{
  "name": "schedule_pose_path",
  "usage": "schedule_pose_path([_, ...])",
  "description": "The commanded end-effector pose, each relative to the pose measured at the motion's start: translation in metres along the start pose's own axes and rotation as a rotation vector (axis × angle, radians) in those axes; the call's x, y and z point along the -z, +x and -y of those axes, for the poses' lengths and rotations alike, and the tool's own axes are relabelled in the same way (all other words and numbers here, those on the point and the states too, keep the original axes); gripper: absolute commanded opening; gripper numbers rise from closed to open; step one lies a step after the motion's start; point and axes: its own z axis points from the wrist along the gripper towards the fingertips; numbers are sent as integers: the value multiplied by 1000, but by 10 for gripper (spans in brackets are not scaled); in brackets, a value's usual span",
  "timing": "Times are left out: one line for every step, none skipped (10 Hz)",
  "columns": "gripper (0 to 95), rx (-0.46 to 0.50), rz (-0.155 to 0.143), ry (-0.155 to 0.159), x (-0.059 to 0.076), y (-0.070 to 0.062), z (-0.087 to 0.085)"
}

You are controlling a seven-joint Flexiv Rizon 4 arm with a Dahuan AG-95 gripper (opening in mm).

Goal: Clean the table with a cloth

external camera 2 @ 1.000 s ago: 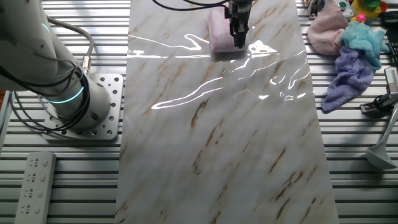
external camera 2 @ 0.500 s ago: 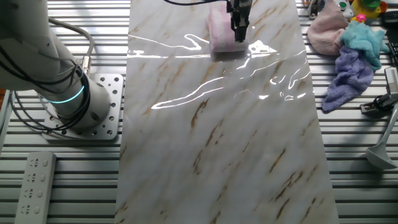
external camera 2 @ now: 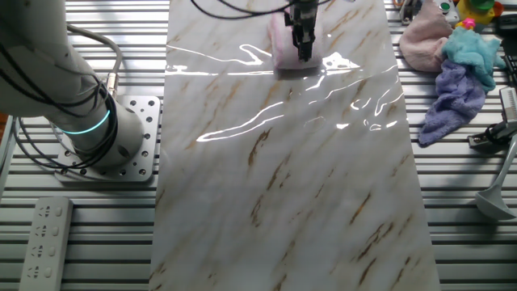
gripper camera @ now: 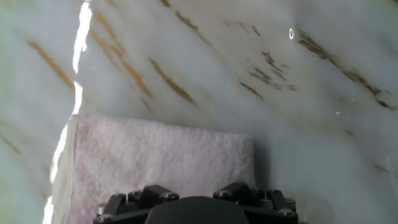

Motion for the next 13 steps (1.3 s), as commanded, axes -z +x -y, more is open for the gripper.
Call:
schedule_pose_path([0,16,-7,-17,3,2,0])
schedule_pose_path([0,38,-7,-22,5,3,3])
schedule_pose_path([0,50,-7,-24,7,3,5])
schedule_pose_path([0,74,-4,-29,8,5,9])
schedule_pose_path([0,104,-3,-29,9,6,14])
schedule_pose_path([0,125,-4,-25,10,5,17])
schedule_pose_path([0,145,-6,-18,12,4,18])
schedule_pose_path([0,169,-8,-13,14,2,21])
schedule_pose_path([0,198,-13,-2,17,1,23])
schedule_pose_path([0,217,-16,9,18,0,25])
schedule_pose_path([0,255,-19,30,20,-1,29])
schedule_pose_path([0,279,-21,37,22,-1,33])
schedule_pose_path([0,300,-23,41,24,0,39])
